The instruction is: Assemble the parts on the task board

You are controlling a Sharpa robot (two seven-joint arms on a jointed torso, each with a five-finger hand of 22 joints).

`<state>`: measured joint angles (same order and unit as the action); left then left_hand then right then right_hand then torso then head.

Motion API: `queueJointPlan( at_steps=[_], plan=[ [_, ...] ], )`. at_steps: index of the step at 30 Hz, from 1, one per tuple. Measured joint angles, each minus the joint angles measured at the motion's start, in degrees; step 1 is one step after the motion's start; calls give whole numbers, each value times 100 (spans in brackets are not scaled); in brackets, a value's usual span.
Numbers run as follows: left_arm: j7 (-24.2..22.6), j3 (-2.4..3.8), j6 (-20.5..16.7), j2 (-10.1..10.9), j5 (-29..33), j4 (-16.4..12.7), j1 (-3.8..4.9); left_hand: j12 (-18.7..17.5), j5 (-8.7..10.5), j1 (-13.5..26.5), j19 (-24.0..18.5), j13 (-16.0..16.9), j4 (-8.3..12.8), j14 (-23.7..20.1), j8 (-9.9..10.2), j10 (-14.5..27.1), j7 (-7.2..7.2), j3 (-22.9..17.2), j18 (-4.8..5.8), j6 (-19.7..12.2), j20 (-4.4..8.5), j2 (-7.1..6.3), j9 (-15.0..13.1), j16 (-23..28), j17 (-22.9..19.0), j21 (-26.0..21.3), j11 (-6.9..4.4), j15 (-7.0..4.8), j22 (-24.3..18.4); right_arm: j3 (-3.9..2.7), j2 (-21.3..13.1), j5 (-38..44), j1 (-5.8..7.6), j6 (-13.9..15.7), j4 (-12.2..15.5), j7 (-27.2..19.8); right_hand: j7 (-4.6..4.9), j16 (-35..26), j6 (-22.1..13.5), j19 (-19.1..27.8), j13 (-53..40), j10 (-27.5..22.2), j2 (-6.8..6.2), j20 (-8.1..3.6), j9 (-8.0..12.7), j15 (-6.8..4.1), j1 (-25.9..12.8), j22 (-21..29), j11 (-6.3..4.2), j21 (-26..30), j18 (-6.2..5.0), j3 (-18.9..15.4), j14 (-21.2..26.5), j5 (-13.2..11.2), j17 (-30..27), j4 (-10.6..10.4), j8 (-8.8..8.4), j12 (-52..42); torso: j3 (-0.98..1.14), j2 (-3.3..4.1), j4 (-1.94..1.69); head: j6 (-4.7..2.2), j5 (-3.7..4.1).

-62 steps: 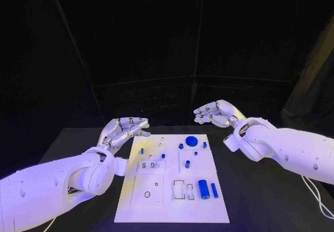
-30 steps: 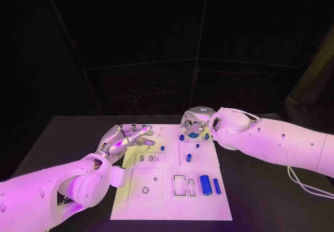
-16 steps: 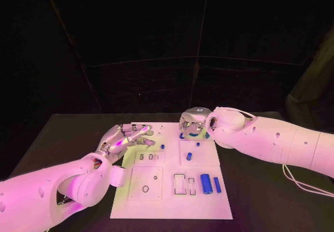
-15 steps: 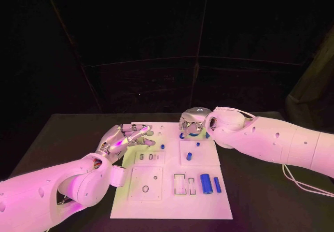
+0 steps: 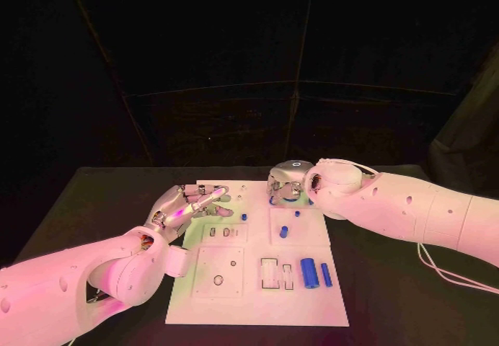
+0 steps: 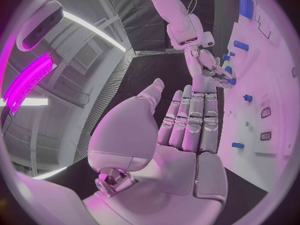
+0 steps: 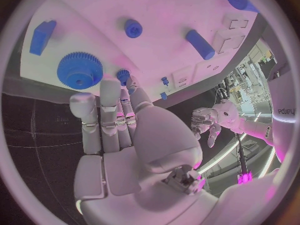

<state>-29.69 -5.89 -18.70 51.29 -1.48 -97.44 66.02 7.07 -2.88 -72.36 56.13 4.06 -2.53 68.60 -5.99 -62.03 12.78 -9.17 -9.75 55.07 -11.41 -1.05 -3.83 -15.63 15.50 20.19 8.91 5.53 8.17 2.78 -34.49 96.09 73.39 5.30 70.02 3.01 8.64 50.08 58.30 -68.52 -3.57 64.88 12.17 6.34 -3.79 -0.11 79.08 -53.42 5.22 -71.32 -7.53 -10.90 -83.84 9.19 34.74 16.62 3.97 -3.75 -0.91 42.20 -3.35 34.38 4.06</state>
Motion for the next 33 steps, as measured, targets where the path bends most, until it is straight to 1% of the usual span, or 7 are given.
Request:
queueJointPlan(
  at_steps=[5, 9, 20, 24, 25, 26, 33],
  plan=[
    [13, 0, 1, 3, 2, 0, 10, 0, 0, 0, 0, 0, 0, 0, 0, 0, 0, 0, 0, 0, 0, 0, 0, 0, 5, 0, 0, 0, 0, 1, 18, -6, -2, -54, -15, -29, 0, 198, 0, -40, 0, 0, 53, 0, 0, 0, 6, -140, 0, -97, -1, 55, 0, 0, 175, -9, 0, 0, -2, 8, 5, 20, -10],
    [23, 0, 1, 5, 3, 4, 15, 0, 0, 0, 0, 0, 0, 0, 22, 0, 0, 0, 0, 0, 0, 0, 0, 0, 5, 0, 0, 0, -6, 2, 21, -17, -2, -107, -27, -48, 20, 264, 20, -40, 0, 0, 52, 0, 0, 0, 7, -203, 0, -134, -1, 55, 0, 0, 248, -9, 0, 0, -4, 14, 7, 27, -11],
    [38, 0, 3, 10, 5, 21, 26, 0, 0, 0, 0, 0, -16, 0, 22, 0, 0, 15, 0, 0, 0, 0, -1, 0, 11, 0, 0, 0, -5, 3, 38, -35, -4, -220, -59, -68, -2, 482, 80, -123, -1, 75, 52, -1, 0, 0, 7, -361, -31, -247, -2, 119, 0, 0, 446, -7, 0, 0, -9, 25, 10, 40, -19],
    [41, 0, 4, 11, 5, 24, 31, 0, 0, 0, 0, 1, -16, 0, 22, 0, 0, 15, 1, 0, 0, 0, -1, 0, 11, 0, 0, 0, -5, 1, 58, -40, -3, -224, -75, -71, -4, 547, 121, -123, 0, 116, 92, 0, 0, 0, 47, -417, -31, -290, -2, 165, 0, 0, 501, -7, 0, 0, -12, 31, 9, 44, -19],
    [42, 0, 5, 11, 5, 25, 31, 0, 0, 0, 0, 1, -15, 0, 22, 0, 0, 15, 1, 0, 0, 0, -1, 0, 11, 0, 0, 0, -5, 0, 63, -42, -2, -222, -79, -72, -4, 570, 121, -123, 0, 116, 92, 0, 0, 0, 47, -427, -30, -290, 7, 176, 0, 0, 512, 3, 0, 0, -13, 32, 9, 44, -19],
    [43, 0, 5, 12, 5, 25, 31, 0, 0, 0, 0, 1, -16, 0, 22, 0, 0, 15, 1, 0, 0, 0, -1, 0, 10, 0, 0, 0, -5, -1, 66, -43, -2, -219, -81, -72, -4, 600, 120, -125, 0, 117, 113, -2, 1, 0, 68, -440, -30, -300, 90, 197, 0, 0, 532, 17, 0, 0, -13, 35, 9, 45, -19],
    [56, 0, 13, 12, 6, 34, 39, 0, 0, 23, 0, 1, -16, 0, 22, 21, 20, 15, 1, -21, 0, 23, -1, 0, 17, 0, 20, 0, -10, 0, 75, -46, -2, -127, -97, -68, 9, 786, 197, -209, 19, 200, 188, -19, 9, 0, 222, -608, -29, -435, 90, 445, 0, -87, 675, 17, -6, 13, -16, 40, 10, 42, -26]
  ],
)
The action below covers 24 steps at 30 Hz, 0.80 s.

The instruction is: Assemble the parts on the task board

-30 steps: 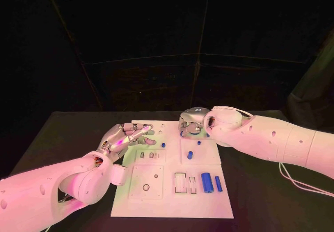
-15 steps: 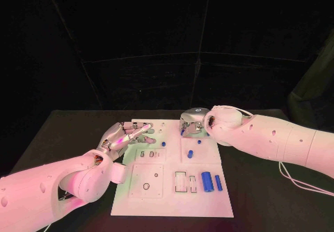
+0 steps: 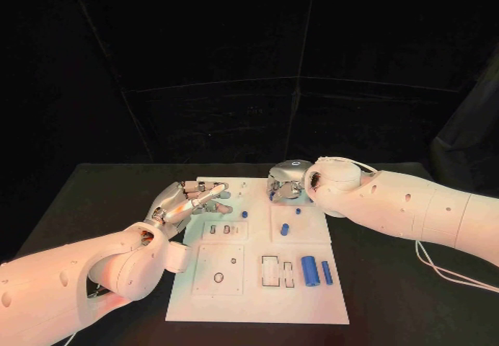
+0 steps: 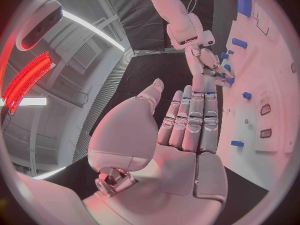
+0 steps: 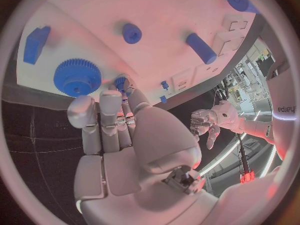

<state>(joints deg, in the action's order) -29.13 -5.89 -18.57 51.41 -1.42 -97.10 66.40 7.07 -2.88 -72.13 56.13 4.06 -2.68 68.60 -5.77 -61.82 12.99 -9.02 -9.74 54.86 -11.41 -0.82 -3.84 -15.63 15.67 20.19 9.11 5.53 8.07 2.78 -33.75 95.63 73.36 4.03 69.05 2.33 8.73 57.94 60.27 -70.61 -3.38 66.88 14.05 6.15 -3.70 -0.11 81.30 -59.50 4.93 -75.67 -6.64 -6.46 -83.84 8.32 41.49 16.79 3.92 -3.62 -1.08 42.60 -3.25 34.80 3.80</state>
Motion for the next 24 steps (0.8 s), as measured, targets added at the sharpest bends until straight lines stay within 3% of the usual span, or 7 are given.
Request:
queueJointPlan(
  at_steps=[4, 12, 21, 23, 24],
  plan=[
    [10, 0, 7, 2, 1, 2, 4, 0, 0, -28, 0, 0, 0, 0, 0, 0, 0, 0, 0, 0, 0, 28, 0, 0, 7, 0, 0, 0, 0, 5, -72, -10, -15, 223, 139, 3, 17, 178, 117, -46, -1, 101, -21, 8, -1, 0, 96, -156, 38, -104, -1, 204, 0, -133, 161, -2, -25, 16, -5, 0, 4, -21, -1],
    [20, 0, 17, 18, 2, 3, 21, 0, 0, -53, 0, 0, 16, -21, 0, 0, 0, 16, 0, 0, 0, 53, 0, 21, 15, 0, 0, -21, -5, 0, -108, -148, -19, 908, 330, 23, 21, 227, 122, -46, -12, 101, -31, 8, -5, 0, 105, -215, 38, -148, -2, 396, 0, -156, 195, -4, -14, 10, -17, 0, 3, -98, -8],
    [27, 0, 27, 4, 2, 24, 31, 0, 0, -53, 0, 0, 16, -21, 0, 0, 0, 16, 0, 0, 0, 53, 0, 21, 23, 0, 0, -21, -5, -4, 292, -241, -17, 1383, -36, 77, 43, 293, 100, -45, -9, 101, -109, 8, -7, 0, 86, -237, 38, -187, -2, 545, 0, -171, 194, -9, -14, 12, -14, 23, -13, -121, -43],
    [28, 0, 29, -5, 2, 35, 31, 0, 0, -53, 0, 0, 16, -21, 0, 0, 0, 16, 0, 0, 0, 53, -1, 21, 23, 0, 0, -21, -5, -5, 385, -249, -17, 1433, -141, 79, 43, 380, 100, -25, -9, 101, -269, 28, -10, 41, -73, -273, 38, -222, -2, 936, 41, -178, 200, -11, -14, 12, -14, 26, -16, -121, -44],
    [28, 0, 29, -8, 2, 37, 32, 0, 0, -53, 0, 0, 16, -21, 0, 0, 0, 16, 1, 0, 0, 53, 0, 21, 23, 0, 0, -21, -4, -5, 452, -253, -17, 1460, -211, 80, 43, 383, 100, -23, -9, 101, -283, 30, -11, 42, -87, -276, 38, -231, -2, 988, 42, -179, 200, -10, -14, 12, -14, 27, -17, -116, -46]
  ],
)
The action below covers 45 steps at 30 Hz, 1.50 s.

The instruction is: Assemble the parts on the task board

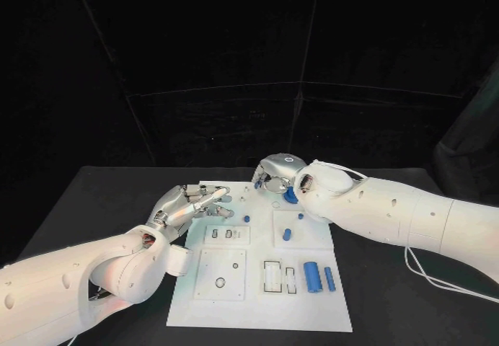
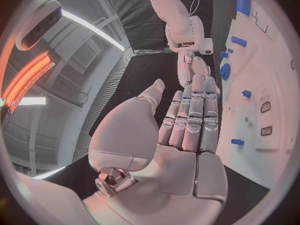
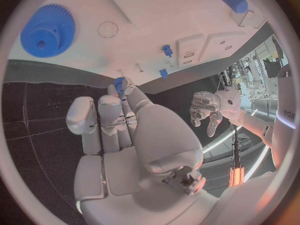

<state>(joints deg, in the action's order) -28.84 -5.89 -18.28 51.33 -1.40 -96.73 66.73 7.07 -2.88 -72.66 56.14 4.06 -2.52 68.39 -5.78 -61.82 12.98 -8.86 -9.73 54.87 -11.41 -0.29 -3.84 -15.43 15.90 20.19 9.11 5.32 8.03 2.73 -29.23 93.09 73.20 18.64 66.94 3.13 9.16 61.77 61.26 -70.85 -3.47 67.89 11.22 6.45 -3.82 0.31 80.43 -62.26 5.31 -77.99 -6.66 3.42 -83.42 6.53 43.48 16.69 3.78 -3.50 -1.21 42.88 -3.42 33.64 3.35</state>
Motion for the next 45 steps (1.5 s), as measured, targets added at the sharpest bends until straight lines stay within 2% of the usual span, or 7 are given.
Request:
queueJointPlan(
  at_steps=[3, 6, 9, 16, 35, 38, 45],
  plan=[
    [1, 0, 2, -3, 0, -1, 10, 0, 0, 0, 0, 0, 0, 0, 0, 0, 0, 0, 0, 0, 0, 0, 0, 0, 0, 0, 0, 0, 0, -1, 140, -6, 1, 44, -145, -1, 0, 39, 0, 0, -1, 0, -116, 0, -4, 0, -116, -24, 0, 0, 0, 290, 0, -1, -6, -6, 0, 0, -1, 13, -7, -4, -5],
    [2, 0, 4, -5, 0, -4, 18, 0, 0, 0, 0, 0, 0, 0, 0, 0, 0, 0, 0, 0, 0, 0, 0, 0, -1, 0, 0, 0, 0, -1, 225, -6, 1, 65, -234, -6, 0, 43, 0, 0, -2, 0, -120, 0, -5, 0, -120, -24, 0, 0, 0, 324, 0, -1, -12, -9, 0, 0, -4, 27, -14, -14, -12],
    [3, 0, 7, -7, 0, -5, 26, 0, 0, 0, 0, 0, 0, 0, 0, 0, 0, 0, 0, 0, 0, 0, 0, 0, -1, 0, 0, 0, 0, -1, 315, -6, 1, 71, -339, -11, 0, 106, 0, 21, -9, 0, -344, 21, -9, 21, -344, -38, 0, -44, 0, 884, 21, -2, -37, -29, 0, 3, -4, 43, -21, -24, -12],
    [6, 0, 11, -22, 1, -2, 49, 0, 0, 0, 0, 0, 0, 0, 0, 0, 0, 0, 0, 0, 0, 0, 0, -1, 4, 0, 0, 0, 1, -1, 487, 13, 1, -4, -537, -9, 0, 134, 0, 21, -11, -1, -560, 20, -4, 21, -560, -54, 1, -45, 0, 1442, 21, -2, -89, -62, 0, 4, -4, 78, -35, -40, -7],
    [17, 1, 22, -30, 2, -1, 84, 0, 0, -2, 0, 0, 0, 0, 0, 0, 0, 0, 0, 0, 0, -2, 0, -3, 3, 0, 0, 0, 1, -4, 697, 192, 4, -210, -694, 199, 20, 133, -20, 25, -10, -4, -732, 24, 0, 42, -686, -55, 4, -45, -1, 1774, 41, -35, -161, -146, -1, 8, -18, 105, -40, -25, -30],
    [21, 1, 25, -30, 2, 1, 87, 0, 0, -2, 0, 0, 0, 0, 0, 0, 0, -1, 0, 0, 0, -2, 0, -3, 3, 0, 0, 0, 1, -4, 716, 227, 3, -219, -712, 243, 57, 101, -59, 82, -15, -60, -803, 65, 1, 42, -757, 21, 51, -45, -1, 1842, 84, -34, -268, -182, -1, 4, -19, 107, -37, -25, -30],
    [32, 1, 35, -30, 2, 5, 91, 0, 0, -26, -19, 0, 0, -20, 0, 0, 0, -1, 0, 0, -19, 22, 0, -3, 13, 0, 0, 21, -5, -3, 736, 280, 1, -275, -763, 303, 75, -325, -465, 537, 0, -634, -1137, 104, 17, 114, -900, 627, 120, 266, -1, 1923, 238, -36, -884, -272, 1, -2, -24, 111, -34, -30, -31]
  ],
)
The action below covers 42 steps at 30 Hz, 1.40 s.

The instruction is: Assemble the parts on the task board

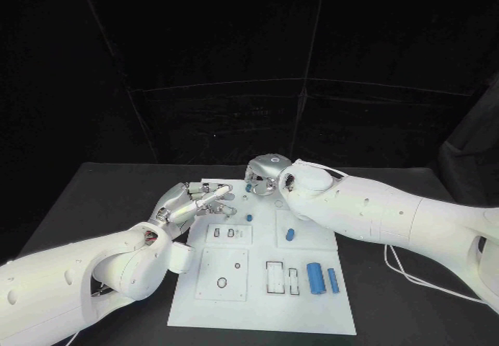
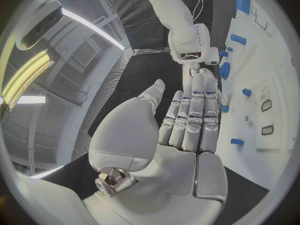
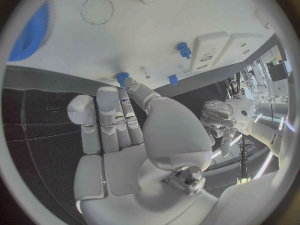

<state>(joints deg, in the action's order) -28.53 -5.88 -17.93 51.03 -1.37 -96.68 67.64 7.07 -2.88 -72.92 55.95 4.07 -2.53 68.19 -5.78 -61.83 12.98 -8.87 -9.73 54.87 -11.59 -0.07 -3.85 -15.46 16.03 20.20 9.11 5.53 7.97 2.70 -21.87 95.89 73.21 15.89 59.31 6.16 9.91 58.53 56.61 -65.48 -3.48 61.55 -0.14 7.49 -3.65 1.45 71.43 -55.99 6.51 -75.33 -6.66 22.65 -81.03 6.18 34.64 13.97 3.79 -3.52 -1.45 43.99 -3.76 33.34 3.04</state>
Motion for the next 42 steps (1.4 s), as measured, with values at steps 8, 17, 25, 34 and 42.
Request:
queueJointPlan(
  at_steps=[8, 17, 25, 34, 42],
  plan=[
    [9, 0, 13, 3, 0, 5, 3, 0, 0, 0, 0, 0, 0, 0, 0, 0, 0, 0, 0, 0, 0, 0, 0, 0, 0, 0, 0, 0, 0, 0, -90, 25, -1, 4, 93, 28, 28, -619, -540, 651, -9, -804, -209, 59, 0, 109, 152, 1000, 107, 601, -138, -352, 234, -66, -846, -236, 0, -15, -2, 4, 5, -5, -7],
    [26, -1, 21, 53, 1, -14, 6, 0, 0, 0, 0, 0, 16, 0, 0, 0, -22, 16, 1, -22, 0, 0, 0, 0, 6, -22, 0, 0, 0, 0, -1135, -80, 0, 298, 1103, 71, 35, -319, -278, 219, -167, 312, -270, 4, -44, -29, 12, 554, -51, 385, -138, -603, 9, 71, -426, -587, 50, -607, 2, 1, 32, -37, 1],
    [50, -2, 30, 71, 1, -32, 11, 0, 0, -14, 0, 0, 16, 0, 0, 0, -22, 16, 2, -22, 0, 14, 0, 23, 13, -22, 0, 0, -7, -133, -2221, -988, 12, 352, 1902, 301, -202, 1059, -108, -751, -1196, 1722, -645, -301, -41, -330, -437, -710, -416, -297, 67, -1190, -292, 1571, 1581, -1222, 102, -1894, 16, -10, 102, -87, 10],
    [62, -2, 37, 56, 2, -20, 11, 0, 0, -24, 0, 0, 16, 0, 0, 0, -22, 16, 2, -22, 0, 24, 0, 22, 13, -22, 0, 0, -6, -150, -2490, -1473, 10, 85, 1943, 798, -219, 1927, -190, -1001, -3202, 1191, -792, -279, -36, -331, -93, -1183, -394, -522, 91, -1649, -292, 1750, 2965, -1754, 102, -3508, 42, -10, 146, -105, 29],
    [66, -2, 46, 14, 2, 19, 11, 0, 0, -24, 0, 0, 32, 0, 0, 0, -22, 0, 2, -22, 0, 24, 0, 22, 19, -22, 0, 0, -11, -154, -2265, -1478, 9, -152, 1749, 1090, -169, 2126, -324, -1020, -3973, 1121, -784, -259, -37, -320, 174, -1263, -365, -560, 181, -2029, -302, 1750, 3337, -2103, 131, -4085, 41, -2, 139, -82, 48]
  ],
)
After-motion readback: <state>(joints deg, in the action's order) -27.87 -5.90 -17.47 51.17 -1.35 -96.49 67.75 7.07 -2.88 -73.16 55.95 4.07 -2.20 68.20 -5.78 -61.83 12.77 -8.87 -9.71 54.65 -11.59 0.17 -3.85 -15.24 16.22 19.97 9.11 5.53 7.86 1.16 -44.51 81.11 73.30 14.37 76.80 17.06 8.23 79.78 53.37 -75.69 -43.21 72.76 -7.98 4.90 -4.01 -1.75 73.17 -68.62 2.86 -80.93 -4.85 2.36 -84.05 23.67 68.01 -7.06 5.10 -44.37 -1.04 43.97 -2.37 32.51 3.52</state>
